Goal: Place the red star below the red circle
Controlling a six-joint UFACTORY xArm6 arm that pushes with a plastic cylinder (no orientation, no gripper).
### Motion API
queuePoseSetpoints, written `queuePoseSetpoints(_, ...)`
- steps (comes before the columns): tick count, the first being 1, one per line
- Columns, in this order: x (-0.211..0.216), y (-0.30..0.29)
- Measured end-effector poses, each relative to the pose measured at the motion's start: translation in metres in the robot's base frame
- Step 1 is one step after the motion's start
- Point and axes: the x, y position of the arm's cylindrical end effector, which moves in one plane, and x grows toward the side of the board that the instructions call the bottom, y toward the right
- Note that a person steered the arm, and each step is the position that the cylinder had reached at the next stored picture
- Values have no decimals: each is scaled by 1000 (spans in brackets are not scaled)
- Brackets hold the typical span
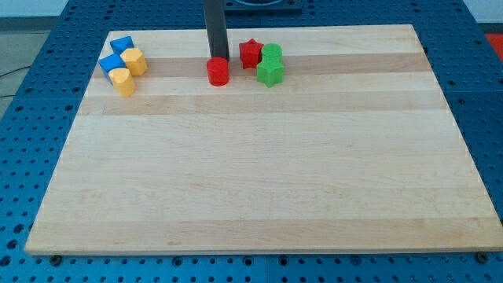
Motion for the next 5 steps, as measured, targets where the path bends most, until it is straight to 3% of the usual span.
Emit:
queuePoseSetpoints(2, -73, 52)
queuePoseSetpoints(3, -77, 95)
queuePoseSetpoints(4, -46, 96)
queuePoseSetpoints(5, -28, 47)
